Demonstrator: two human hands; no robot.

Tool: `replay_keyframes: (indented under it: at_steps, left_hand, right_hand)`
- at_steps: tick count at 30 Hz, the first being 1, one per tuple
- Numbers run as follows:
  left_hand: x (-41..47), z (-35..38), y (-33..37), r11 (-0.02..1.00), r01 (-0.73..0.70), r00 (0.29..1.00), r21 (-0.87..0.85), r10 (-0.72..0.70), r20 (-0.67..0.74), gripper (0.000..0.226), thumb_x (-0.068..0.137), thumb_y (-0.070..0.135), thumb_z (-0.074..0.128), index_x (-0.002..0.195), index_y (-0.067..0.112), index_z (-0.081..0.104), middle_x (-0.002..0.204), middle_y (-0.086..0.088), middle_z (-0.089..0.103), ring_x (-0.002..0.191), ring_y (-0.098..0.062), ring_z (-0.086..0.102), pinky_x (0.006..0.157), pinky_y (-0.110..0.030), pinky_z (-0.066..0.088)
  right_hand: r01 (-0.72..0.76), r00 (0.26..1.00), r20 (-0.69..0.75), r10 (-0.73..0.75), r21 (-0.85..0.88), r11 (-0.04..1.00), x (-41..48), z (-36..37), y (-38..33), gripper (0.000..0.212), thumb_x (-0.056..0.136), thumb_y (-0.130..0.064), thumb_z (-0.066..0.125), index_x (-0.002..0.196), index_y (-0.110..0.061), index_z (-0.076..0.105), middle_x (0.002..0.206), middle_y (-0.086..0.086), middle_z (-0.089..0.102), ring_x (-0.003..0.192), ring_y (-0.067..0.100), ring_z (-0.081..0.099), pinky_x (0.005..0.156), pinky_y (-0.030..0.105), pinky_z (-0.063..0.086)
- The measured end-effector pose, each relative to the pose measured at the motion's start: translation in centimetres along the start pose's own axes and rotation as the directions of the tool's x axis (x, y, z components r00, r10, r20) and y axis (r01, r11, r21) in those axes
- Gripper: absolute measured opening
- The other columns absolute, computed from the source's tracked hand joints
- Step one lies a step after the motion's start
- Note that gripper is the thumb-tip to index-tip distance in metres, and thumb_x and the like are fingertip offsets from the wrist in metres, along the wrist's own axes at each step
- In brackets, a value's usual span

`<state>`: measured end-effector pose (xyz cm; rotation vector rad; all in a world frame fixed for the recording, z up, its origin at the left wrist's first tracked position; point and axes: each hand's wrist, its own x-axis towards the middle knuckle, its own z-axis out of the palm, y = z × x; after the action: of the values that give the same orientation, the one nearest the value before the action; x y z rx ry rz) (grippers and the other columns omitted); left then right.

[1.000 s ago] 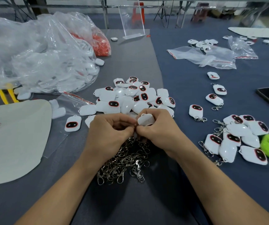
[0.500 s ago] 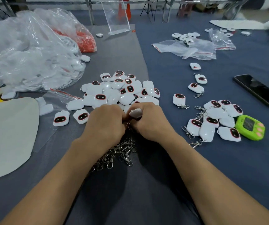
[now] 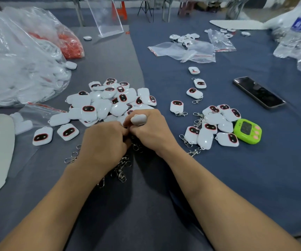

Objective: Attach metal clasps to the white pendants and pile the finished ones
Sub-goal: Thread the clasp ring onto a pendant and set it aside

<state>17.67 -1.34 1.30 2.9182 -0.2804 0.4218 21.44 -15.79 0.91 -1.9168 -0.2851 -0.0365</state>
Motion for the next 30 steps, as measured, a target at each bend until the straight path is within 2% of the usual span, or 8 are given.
replay_keyframes:
  at_steps: [3, 7, 11, 16, 19, 21, 25, 30]
  left_hand:
    - [-0.4, 0.4, 0.0, 0.999, 0.054, 0.994, 0.001, -0.053, -0.096, 0.009, 0.083, 0.033, 0.071, 0.079, 0.026, 0.075, 0.074, 0.0, 0.069, 0.07, -0.033, 0.063, 0.058, -0.03, 0.031]
    - [-1.1, 0.4, -0.3, 0.992, 0.082, 0.972, -0.099, -0.101, -0.212, 0.007, 0.085, 0.025, 0.073, 0.086, 0.021, 0.079, 0.083, 0.0, 0.073, 0.074, -0.034, 0.066, 0.062, -0.031, 0.038]
    - [-1.6, -0.4, -0.3, 0.958, 0.143, 0.935, -0.249, -0.213, -0.283, 0.024, 0.087, 0.036, 0.058, 0.096, 0.03, 0.08, 0.083, 0.004, 0.077, 0.075, -0.028, 0.069, 0.066, -0.036, 0.05]
    - [-1.3, -0.6, 0.4, 0.832, 0.183, 0.905, -0.524, -0.351, -0.241, 0.019, 0.085, 0.037, 0.062, 0.095, 0.036, 0.077, 0.072, 0.013, 0.074, 0.068, -0.011, 0.067, 0.069, -0.039, 0.055]
    - [-1.4, -1.2, 1.3, 0.773, 0.167, 0.909, -0.612, -0.361, -0.207, 0.023, 0.086, 0.036, 0.065, 0.1, 0.054, 0.064, 0.071, 0.034, 0.067, 0.07, 0.0, 0.067, 0.068, -0.022, 0.053]
    - [-1.5, -1.4, 1.7, 0.755, 0.143, 0.916, -0.64, -0.346, -0.203, 0.028, 0.086, 0.031, 0.069, 0.1, 0.054, 0.065, 0.074, 0.043, 0.064, 0.07, 0.007, 0.067, 0.066, -0.01, 0.051]
    - [-1.1, -1.1, 2.3, 0.577, 0.126, 0.943, -0.807, -0.322, -0.083, 0.044, 0.078, 0.006, 0.083, 0.084, 0.049, 0.077, 0.082, 0.025, 0.075, 0.077, 0.001, 0.074, 0.073, -0.011, 0.055]
    - [-0.6, -0.7, 2.6, 0.518, 0.147, 0.943, -0.843, -0.332, -0.04, 0.049, 0.073, 0.003, 0.085, 0.075, 0.051, 0.076, 0.073, 0.02, 0.075, 0.067, 0.004, 0.071, 0.066, -0.006, 0.051]
  right_hand:
    - [-0.014, 0.998, 0.064, 0.015, -0.001, 1.0, -0.1, -0.4, -0.1, 0.031, 0.075, 0.002, 0.062, 0.082, -0.022, 0.08, 0.081, -0.012, 0.075, 0.084, 0.007, 0.069, 0.077, 0.023, 0.057]
    - [0.01, 0.98, 0.199, 0.008, -0.088, 0.996, 0.0, -1.0, -0.3, 0.032, 0.08, -0.005, 0.07, 0.098, -0.029, 0.08, 0.088, -0.014, 0.077, 0.091, -0.001, 0.069, 0.087, 0.02, 0.056]
    - [-0.004, 0.986, 0.164, 0.014, -0.056, 0.998, -0.1, -0.6, -0.3, 0.017, 0.079, -0.018, 0.081, 0.093, -0.028, 0.08, 0.078, -0.013, 0.076, 0.079, -0.001, 0.069, 0.073, 0.013, 0.054]
    - [-0.068, 0.992, 0.108, 0.062, 0.053, 0.996, 0.1, -0.7, -0.2, 0.013, 0.075, -0.018, 0.086, 0.085, -0.023, 0.081, 0.078, -0.004, 0.076, 0.075, 0.014, 0.071, 0.078, 0.036, 0.062]
    - [-0.103, 0.993, 0.058, 0.099, 0.056, 0.993, -0.2, -1.0, -0.2, 0.01, 0.073, -0.017, 0.087, 0.078, -0.02, 0.079, 0.071, -0.005, 0.074, 0.063, 0.005, 0.064, 0.069, 0.032, 0.06]
    - [-0.102, 0.995, 0.014, 0.101, 0.073, 0.992, -0.4, -1.3, -0.2, 0.008, 0.074, -0.017, 0.086, 0.075, -0.018, 0.079, 0.066, -0.007, 0.072, 0.061, 0.003, 0.062, 0.062, 0.028, 0.055]
    - [-0.071, 0.997, -0.019, 0.073, 0.105, 0.992, -0.5, -2.3, 0.0, 0.006, 0.072, -0.011, 0.079, 0.069, -0.016, 0.077, 0.061, -0.005, 0.069, 0.057, 0.005, 0.059, 0.059, 0.027, 0.051]
    - [-0.06, 0.996, 0.07, 0.053, 0.098, 0.993, -0.3, -3.7, 0.3, 0.017, 0.071, -0.009, 0.081, 0.066, -0.024, 0.077, 0.063, -0.001, 0.071, 0.056, 0.006, 0.06, 0.058, 0.029, 0.051]
